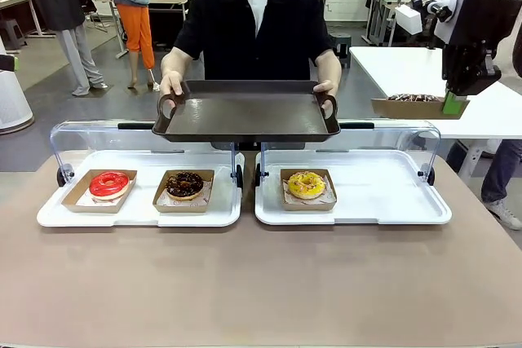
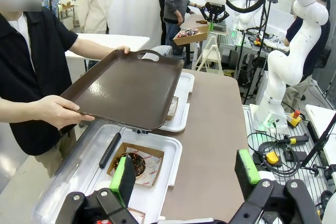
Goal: Provide the desired donut to the person.
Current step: Place the picked Paper togo box onto the Handle tray extended by the person, then pick up and lift the Paper togo box containing the Donut pointed at by the person.
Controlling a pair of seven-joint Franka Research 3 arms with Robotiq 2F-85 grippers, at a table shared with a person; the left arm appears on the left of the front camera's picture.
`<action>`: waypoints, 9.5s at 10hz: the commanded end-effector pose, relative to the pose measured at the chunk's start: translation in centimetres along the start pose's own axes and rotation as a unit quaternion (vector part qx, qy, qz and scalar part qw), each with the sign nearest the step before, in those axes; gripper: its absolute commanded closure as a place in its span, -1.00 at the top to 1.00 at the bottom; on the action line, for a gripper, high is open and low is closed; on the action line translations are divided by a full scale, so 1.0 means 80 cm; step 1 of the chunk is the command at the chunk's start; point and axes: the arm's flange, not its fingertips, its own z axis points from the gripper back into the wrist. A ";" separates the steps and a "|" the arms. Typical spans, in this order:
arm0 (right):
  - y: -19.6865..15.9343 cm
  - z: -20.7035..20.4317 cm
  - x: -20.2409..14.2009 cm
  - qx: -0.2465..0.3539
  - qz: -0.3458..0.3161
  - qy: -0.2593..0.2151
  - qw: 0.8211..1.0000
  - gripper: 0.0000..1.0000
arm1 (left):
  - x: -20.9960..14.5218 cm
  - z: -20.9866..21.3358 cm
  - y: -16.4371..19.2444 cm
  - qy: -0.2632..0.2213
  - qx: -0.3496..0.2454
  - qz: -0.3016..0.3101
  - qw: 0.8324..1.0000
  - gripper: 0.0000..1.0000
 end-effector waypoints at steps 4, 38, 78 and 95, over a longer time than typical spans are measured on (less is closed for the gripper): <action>0.004 -0.002 -0.001 0.001 -0.005 -0.001 1.000 -1.00 | 0.002 0.001 -0.001 -0.006 -0.001 -0.003 1.000 1.00; -0.162 -0.078 0.263 -0.015 0.021 -0.043 0.999 -0.97 | 0.002 0.001 -0.001 -0.006 -0.001 -0.003 1.000 1.00; -0.053 -0.034 -0.026 0.008 -0.045 -0.169 0.985 1.00 | 0.002 0.001 -0.001 -0.006 -0.001 -0.003 1.000 1.00; -0.085 -0.177 -0.337 -0.021 -0.051 -0.576 0.815 1.00 | 0.002 0.001 -0.001 -0.006 -0.001 -0.003 1.000 1.00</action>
